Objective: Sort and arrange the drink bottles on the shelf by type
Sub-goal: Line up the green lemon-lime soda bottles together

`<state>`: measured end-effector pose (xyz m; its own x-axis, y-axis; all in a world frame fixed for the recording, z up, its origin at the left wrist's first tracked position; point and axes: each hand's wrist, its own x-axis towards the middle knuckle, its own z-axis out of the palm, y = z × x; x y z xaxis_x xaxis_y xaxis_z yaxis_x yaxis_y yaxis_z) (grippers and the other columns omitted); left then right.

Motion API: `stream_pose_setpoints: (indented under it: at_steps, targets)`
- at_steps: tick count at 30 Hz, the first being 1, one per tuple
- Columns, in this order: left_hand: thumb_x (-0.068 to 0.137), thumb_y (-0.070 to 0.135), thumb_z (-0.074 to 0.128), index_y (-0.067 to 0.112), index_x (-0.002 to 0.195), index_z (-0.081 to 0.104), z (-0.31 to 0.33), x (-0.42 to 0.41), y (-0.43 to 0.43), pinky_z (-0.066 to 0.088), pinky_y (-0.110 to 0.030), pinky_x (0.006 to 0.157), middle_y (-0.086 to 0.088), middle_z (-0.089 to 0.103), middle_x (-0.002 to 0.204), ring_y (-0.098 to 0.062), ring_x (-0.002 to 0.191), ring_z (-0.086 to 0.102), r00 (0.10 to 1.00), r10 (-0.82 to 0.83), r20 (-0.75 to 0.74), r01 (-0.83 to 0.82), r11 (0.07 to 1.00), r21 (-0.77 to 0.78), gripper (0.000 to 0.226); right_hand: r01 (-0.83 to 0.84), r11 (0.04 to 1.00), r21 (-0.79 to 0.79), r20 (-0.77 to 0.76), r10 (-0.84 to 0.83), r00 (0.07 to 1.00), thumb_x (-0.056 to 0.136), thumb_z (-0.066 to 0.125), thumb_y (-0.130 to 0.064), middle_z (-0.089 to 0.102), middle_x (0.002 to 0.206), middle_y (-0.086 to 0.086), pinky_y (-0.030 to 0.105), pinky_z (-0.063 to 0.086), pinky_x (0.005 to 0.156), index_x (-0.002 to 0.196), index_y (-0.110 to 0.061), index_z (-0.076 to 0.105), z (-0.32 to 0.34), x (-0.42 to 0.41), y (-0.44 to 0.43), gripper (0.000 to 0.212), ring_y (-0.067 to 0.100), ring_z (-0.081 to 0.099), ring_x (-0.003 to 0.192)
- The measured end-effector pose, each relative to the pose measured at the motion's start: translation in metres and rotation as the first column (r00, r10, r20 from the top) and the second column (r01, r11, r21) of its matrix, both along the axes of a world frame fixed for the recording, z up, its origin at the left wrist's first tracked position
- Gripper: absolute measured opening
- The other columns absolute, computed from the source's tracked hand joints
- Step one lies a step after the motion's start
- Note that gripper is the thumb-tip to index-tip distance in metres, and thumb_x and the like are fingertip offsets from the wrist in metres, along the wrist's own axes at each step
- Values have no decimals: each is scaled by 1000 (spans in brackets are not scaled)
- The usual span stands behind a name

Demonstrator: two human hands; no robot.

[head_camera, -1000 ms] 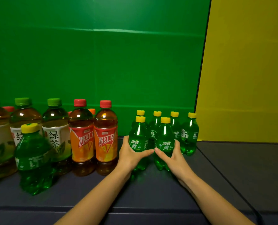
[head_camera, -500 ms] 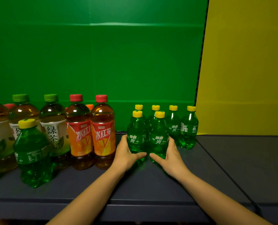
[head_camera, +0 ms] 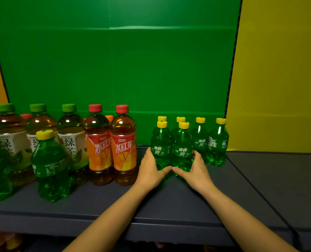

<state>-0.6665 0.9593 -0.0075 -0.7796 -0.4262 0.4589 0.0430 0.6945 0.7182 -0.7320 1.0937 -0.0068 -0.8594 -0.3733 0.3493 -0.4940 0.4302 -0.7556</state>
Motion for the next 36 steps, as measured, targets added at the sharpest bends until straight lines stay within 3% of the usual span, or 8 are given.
stream_pose_setpoints:
  at_steps: [5,11,14,17,21,25,31,36]
  targets:
    - [81,35,67,12,138,30,13,47,12,27,-18,104,-2,40,138,-16,130,38,1000,24,-13,-26,991,-128,72,115,990,-82,-296,-135,946,75,73,-23,45,125,4,34,40,90,123,-14,41,10,31,22,59,22,46,112]
    - [80,44,64,29,92,58,25,137,-6,53,-36,75,14,65,88,-7,82,62,978,158,-133,-186,954,-237,20,-187,973,-134,-393,121,911,78,68,-15,54,101,-10,32,46,84,97,-28,53,24,90,6,28,12,54,99]
    - [71,59,58,32,78,59,28,182,-34,53,-34,65,20,64,70,1,68,61,939,305,-159,-335,916,-219,28,-325,934,-146,-398,245,884,79,68,-14,56,101,-17,14,42,84,98,-28,56,29,121,-22,26,2,54,98]
    - [67,65,50,31,77,59,24,226,-71,54,-35,64,19,64,70,-2,69,62,873,443,-203,-478,860,-178,36,-442,886,-142,-371,367,853,80,68,-16,55,103,-22,7,41,85,100,-32,55,29,147,-56,29,-4,52,102]
    - [76,40,70,25,92,59,15,272,-124,53,-36,73,10,64,89,-15,88,63,774,573,-270,-621,770,-147,24,-515,849,-122,-317,458,830,80,67,-25,51,109,-26,8,42,86,104,-40,47,22,172,-106,35,-4,50,104]
    - [75,37,70,14,123,48,9,299,-171,47,-37,83,-3,56,118,-23,114,52,691,676,-256,-718,684,-130,57,-489,863,-125,-215,458,863,77,69,-34,43,112,-26,18,42,89,118,-34,40,14,193,-152,50,0,49,106]
    - [62,52,71,17,138,29,7,302,-224,37,-33,102,1,40,138,-17,128,39,826,541,-158,-551,834,-22,94,-351,926,-139,-98,340,935,69,73,-46,38,130,-7,35,43,99,137,-21,26,3,214,-200,86,13,44,118]
    - [64,36,81,22,133,31,1,286,-247,38,-24,94,11,44,125,-7,113,45,931,346,-120,-333,936,117,86,-219,958,-183,-53,213,976,64,77,-46,35,142,0,31,37,104,139,-19,18,-4,223,-223,99,18,37,130]
